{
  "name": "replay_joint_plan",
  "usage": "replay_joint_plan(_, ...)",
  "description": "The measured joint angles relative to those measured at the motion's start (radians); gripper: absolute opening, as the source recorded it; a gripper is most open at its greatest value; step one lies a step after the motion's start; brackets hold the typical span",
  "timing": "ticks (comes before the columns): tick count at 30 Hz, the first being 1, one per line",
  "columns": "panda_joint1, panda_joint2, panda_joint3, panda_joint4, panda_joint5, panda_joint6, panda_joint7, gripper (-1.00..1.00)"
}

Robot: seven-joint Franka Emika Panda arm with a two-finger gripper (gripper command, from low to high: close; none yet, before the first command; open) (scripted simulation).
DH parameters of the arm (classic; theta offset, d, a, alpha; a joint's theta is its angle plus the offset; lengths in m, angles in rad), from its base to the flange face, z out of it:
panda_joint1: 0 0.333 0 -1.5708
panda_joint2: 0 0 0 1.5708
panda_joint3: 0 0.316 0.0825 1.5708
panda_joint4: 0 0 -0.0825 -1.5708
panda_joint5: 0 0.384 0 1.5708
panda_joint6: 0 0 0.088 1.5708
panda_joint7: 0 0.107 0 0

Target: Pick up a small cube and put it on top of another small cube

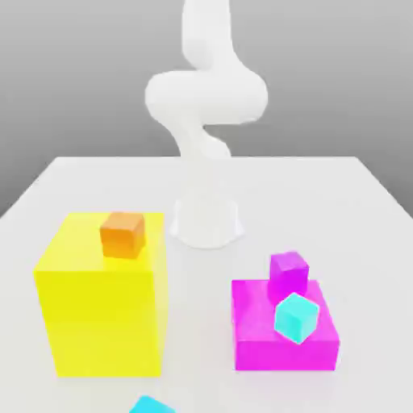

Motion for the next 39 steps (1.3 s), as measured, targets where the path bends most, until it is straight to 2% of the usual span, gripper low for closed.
replay_joint_plan(10,0.177,0.357,-0.209,0.022,0.161,0.064,-0.442,0.00)
replay_joint_plan(15,0.214,0.536,-0.263,0.033,0.257,0.093,-0.671,0.00)
replay_joint_plan(21,0.213,0.744,-0.277,0.045,0.338,0.134,-0.922,0.00)
replay_joint_plan(27,0.181,0.927,-0.263,0.051,0.340,0.194,-1.120,0.00)
replay_joint_plan(34,0.158,1.106,-0.270,0.053,0.246,0.292,-1.275,0.00)
replay_joint_plan(37,0.121,1.214,-0.226,0.075,0.283,0.372,-1.322,0.00)
replay_joint_plan(38,0.107,1.246,-0.209,0.083,0.298,0.396,-1.334,-1.00)
replay_joint_plan(39,0.107,1.246,-0.209,0.083,0.298,0.396,-1.334,-1.00)
